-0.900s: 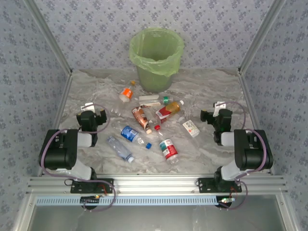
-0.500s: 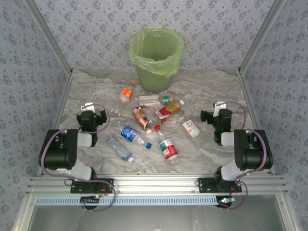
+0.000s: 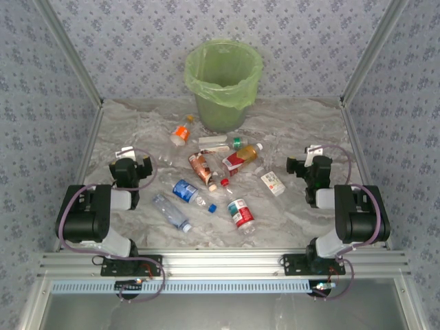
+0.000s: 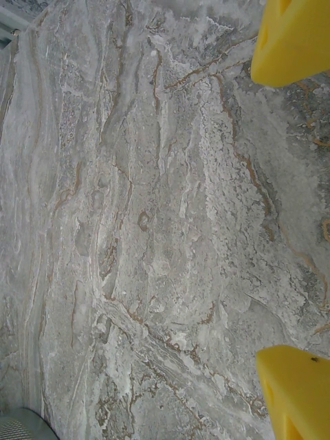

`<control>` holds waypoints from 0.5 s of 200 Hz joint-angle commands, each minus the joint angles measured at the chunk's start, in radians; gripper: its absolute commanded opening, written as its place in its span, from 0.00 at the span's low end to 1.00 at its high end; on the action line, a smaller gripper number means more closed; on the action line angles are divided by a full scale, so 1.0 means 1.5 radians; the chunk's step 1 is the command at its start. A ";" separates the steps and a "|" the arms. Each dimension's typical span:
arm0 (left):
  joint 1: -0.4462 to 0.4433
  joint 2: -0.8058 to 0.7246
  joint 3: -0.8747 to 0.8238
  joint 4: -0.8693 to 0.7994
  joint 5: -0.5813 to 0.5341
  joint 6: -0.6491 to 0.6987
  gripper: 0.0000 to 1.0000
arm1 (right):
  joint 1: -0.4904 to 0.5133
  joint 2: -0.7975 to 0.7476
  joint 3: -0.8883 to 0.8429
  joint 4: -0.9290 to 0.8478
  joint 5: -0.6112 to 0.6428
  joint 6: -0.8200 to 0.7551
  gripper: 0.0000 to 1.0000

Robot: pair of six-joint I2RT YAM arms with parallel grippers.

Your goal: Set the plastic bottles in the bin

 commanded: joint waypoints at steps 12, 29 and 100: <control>0.002 -0.011 0.016 0.014 0.007 0.008 0.99 | 0.001 -0.007 0.011 -0.002 -0.003 -0.007 0.99; 0.002 -0.055 0.030 -0.050 -0.008 0.002 0.99 | 0.015 -0.038 0.053 -0.106 0.013 -0.020 0.99; -0.008 -0.223 0.060 -0.265 -0.054 -0.070 0.99 | 0.059 -0.118 0.152 -0.287 0.031 -0.033 0.99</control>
